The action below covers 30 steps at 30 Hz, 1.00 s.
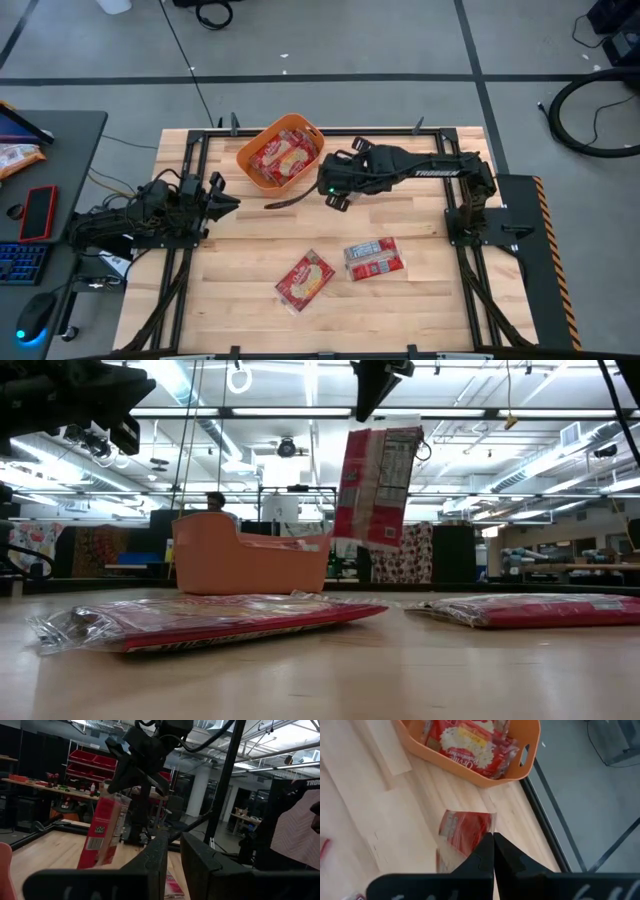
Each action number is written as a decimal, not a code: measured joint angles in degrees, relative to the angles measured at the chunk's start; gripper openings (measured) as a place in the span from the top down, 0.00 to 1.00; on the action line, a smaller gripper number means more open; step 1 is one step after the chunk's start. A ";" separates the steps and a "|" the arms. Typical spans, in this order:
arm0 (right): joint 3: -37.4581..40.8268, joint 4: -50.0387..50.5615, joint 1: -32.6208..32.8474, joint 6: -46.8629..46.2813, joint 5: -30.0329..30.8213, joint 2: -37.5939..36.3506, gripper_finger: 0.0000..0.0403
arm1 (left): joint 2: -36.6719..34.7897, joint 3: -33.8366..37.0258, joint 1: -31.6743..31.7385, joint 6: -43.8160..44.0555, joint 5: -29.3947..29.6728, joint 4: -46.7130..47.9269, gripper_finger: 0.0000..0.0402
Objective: Sort popcorn bags into baskets
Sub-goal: Put the red popcorn bag into the orange bin
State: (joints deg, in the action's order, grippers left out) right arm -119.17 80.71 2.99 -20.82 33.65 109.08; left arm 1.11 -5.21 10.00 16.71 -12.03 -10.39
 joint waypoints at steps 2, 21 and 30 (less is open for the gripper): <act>0.00 -0.07 -0.48 0.00 -0.02 -0.25 1.00 | 0.00 0.00 0.00 0.01 0.00 0.00 0.86; -0.02 -20.07 -8.42 13.35 -10.41 -0.81 1.00 | 0.00 0.00 -0.01 0.15 -0.02 0.01 0.86; 0.02 -38.02 -16.17 26.46 -25.09 -0.55 1.00 | 0.01 0.00 -0.01 -2.07 0.40 2.03 0.86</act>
State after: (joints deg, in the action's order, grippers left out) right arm -119.15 42.68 -13.18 5.64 8.56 108.53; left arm 1.13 -5.21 9.99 14.64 -11.63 -8.36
